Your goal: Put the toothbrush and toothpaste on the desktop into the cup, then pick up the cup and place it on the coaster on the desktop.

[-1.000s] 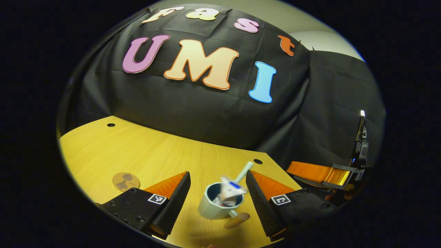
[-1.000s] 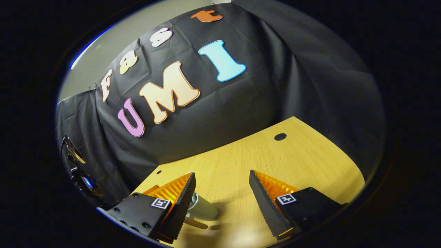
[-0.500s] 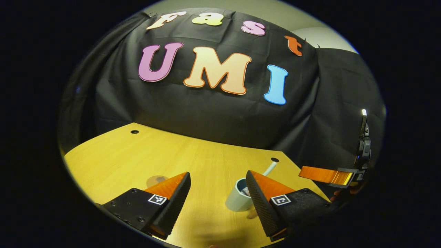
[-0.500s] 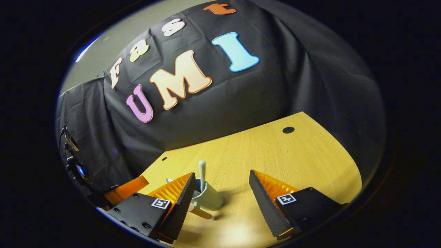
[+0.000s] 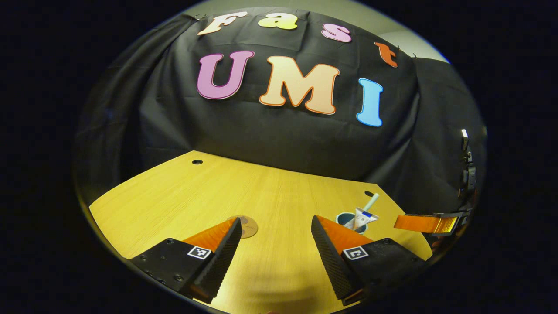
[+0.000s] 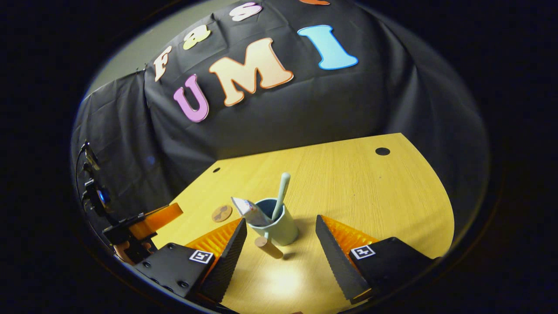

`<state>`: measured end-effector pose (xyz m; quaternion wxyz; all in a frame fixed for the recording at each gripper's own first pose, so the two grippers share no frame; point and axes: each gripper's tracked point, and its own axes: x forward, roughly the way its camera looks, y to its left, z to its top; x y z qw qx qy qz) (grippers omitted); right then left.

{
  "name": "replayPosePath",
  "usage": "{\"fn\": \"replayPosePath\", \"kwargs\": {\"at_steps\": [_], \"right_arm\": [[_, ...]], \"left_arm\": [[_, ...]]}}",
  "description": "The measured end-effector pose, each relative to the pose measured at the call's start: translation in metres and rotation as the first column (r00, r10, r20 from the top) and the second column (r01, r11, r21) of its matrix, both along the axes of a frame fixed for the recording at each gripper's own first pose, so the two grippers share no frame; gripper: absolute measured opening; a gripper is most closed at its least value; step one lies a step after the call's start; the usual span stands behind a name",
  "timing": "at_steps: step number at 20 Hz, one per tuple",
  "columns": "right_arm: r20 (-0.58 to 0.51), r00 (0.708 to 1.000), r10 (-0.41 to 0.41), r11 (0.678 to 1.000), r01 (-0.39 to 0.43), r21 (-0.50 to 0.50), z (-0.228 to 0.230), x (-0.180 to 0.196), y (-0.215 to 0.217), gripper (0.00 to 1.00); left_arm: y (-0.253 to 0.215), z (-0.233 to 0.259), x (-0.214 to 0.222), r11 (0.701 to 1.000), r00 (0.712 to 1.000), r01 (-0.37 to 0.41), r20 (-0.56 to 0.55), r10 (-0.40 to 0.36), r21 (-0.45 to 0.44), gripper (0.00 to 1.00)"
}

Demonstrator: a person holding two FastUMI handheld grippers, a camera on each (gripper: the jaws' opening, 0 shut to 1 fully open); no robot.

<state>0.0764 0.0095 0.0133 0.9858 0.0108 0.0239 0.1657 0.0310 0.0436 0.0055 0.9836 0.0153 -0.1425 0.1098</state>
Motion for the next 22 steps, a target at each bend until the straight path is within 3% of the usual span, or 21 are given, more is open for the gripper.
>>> {"fn": "replayPosePath", "kwargs": {"at_steps": [7, 12, 15, 19, 22], "right_arm": [[-0.157, 0.985, -0.077, 0.992, 0.059, -0.116, -0.039, 0.006, 0.021, 0.98], [-0.302, 0.941, -0.153, 0.966, 0.079, -0.245, -0.067, 0.029, 0.035, 0.98], [-0.343, 0.916, -0.209, 0.935, 0.084, -0.344, -0.078, 0.042, 0.035, 0.98], [-0.406, 0.88, -0.247, 0.917, 0.076, -0.393, -0.087, 0.055, 0.04, 0.99], [-0.396, 0.87, -0.293, 0.895, 0.104, -0.434, -0.074, 0.062, 0.033, 0.98]], "left_arm": [[0.049, 0.0, -0.024, 1.0, 0.996, 0.009, -0.09, -0.007, 0.025, 0.94], [0.1, -0.007, -0.044, 0.999, 0.992, -0.049, -0.113, 0.049, 0.007, 0.94], [0.119, -0.009, -0.052, 0.997, 0.991, -0.071, -0.114, 0.07, -0.006, 0.94], [0.128, -0.019, -0.049, 0.996, 0.99, -0.064, -0.13, 0.055, -0.061, 0.93], [0.129, -0.023, -0.048, 0.996, 0.989, -0.06, -0.142, 0.049, -0.073, 0.94]]}}
